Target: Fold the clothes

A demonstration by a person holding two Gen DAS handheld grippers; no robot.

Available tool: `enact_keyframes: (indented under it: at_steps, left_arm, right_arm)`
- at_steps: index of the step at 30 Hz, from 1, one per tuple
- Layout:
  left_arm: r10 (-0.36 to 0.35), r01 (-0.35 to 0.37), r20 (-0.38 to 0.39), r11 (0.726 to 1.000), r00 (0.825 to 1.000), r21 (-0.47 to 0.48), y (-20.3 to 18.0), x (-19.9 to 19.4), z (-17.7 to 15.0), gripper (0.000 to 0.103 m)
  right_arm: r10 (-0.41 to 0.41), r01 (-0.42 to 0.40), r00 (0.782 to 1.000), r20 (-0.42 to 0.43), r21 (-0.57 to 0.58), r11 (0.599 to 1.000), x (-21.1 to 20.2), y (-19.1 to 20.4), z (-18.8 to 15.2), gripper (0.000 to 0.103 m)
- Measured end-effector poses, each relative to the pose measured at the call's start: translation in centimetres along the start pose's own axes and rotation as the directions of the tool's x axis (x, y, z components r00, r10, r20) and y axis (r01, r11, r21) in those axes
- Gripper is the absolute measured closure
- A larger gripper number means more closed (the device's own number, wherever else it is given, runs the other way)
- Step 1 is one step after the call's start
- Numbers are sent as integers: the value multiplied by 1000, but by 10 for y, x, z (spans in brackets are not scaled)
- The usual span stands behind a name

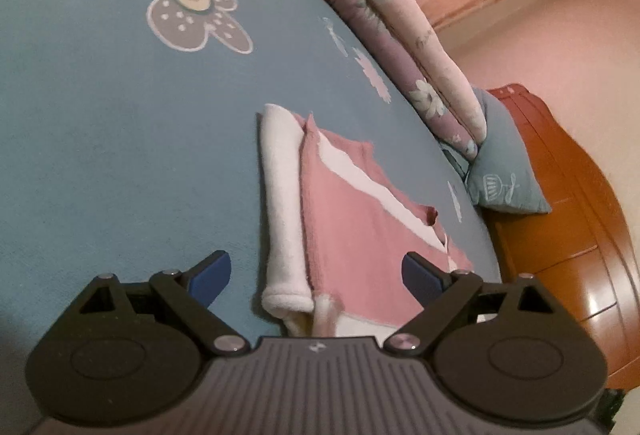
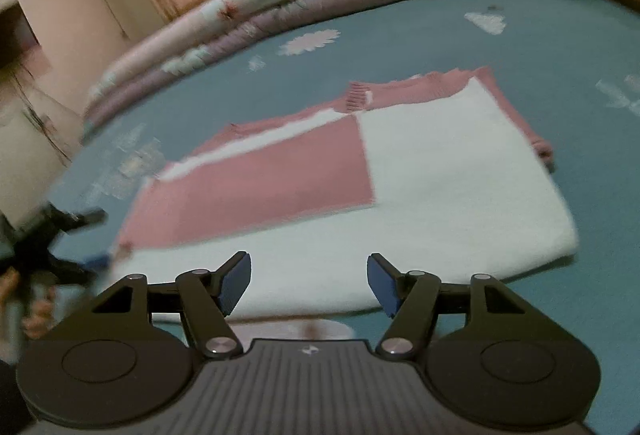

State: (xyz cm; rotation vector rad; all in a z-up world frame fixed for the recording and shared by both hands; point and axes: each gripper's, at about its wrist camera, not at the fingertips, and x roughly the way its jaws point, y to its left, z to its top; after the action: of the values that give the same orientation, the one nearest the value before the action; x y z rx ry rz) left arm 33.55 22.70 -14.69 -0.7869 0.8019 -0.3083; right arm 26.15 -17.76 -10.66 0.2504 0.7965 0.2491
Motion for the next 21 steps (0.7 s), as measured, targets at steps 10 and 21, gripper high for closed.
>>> enact_keyframes:
  at_steps: [10,21]
  left_arm:
    - [-64,64,-61,998,996,-8,0,26,11,1]
    - [-136,113,-212,987,968,-115,1,72,56,1]
  right_arm:
    - [-4,4,1000,6,-72,997,-23,-5,-8,28]
    - [53,-49,997,56,-57,997,-35,-30,-6,28]
